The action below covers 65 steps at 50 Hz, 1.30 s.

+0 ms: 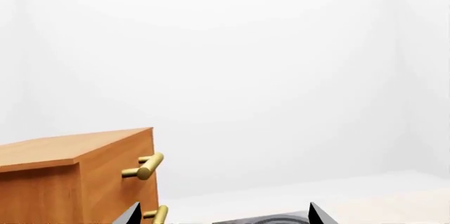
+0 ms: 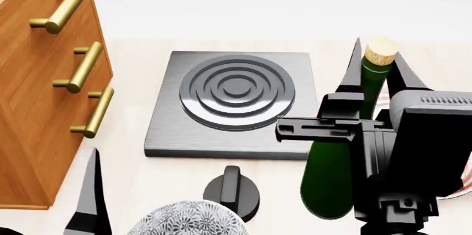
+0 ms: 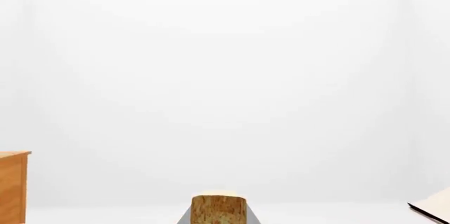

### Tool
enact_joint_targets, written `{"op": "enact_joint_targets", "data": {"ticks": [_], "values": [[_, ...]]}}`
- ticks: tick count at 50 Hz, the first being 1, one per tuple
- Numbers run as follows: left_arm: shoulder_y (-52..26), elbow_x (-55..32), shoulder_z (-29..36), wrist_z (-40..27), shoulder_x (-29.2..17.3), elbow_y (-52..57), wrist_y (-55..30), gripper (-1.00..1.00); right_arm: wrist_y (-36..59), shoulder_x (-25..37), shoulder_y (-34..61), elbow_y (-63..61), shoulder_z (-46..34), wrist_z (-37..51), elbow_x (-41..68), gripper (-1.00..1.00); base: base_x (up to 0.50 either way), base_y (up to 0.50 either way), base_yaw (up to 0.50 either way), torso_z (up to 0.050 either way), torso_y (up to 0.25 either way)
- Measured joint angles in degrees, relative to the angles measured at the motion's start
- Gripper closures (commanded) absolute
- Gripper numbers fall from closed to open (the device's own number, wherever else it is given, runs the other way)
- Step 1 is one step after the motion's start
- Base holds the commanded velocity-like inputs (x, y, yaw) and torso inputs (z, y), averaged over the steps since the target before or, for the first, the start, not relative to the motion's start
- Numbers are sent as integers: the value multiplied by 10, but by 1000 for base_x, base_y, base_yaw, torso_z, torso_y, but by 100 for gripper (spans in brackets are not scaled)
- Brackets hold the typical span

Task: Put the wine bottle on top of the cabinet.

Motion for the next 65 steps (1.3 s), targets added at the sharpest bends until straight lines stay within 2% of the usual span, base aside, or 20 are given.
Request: {"op": "enact_joint_targets", "data": {"ticks": [19, 38, 65], "values": [[-2, -7, 9, -4, -2, -5, 4, -100, 11, -31, 41, -2, -45, 3, 12, 100, 0, 0, 0, 0, 1], [-5, -18, 9, -6, -8, -1, -1, -100, 19, -37, 60, -6, -64, 7, 18, 100, 0, 0, 0, 0, 1], [-77, -61, 81, 25, 34, -67, -52, -100, 22, -28, 67, -6, -70, 9, 24, 100, 0, 0, 0, 0, 0]]}}
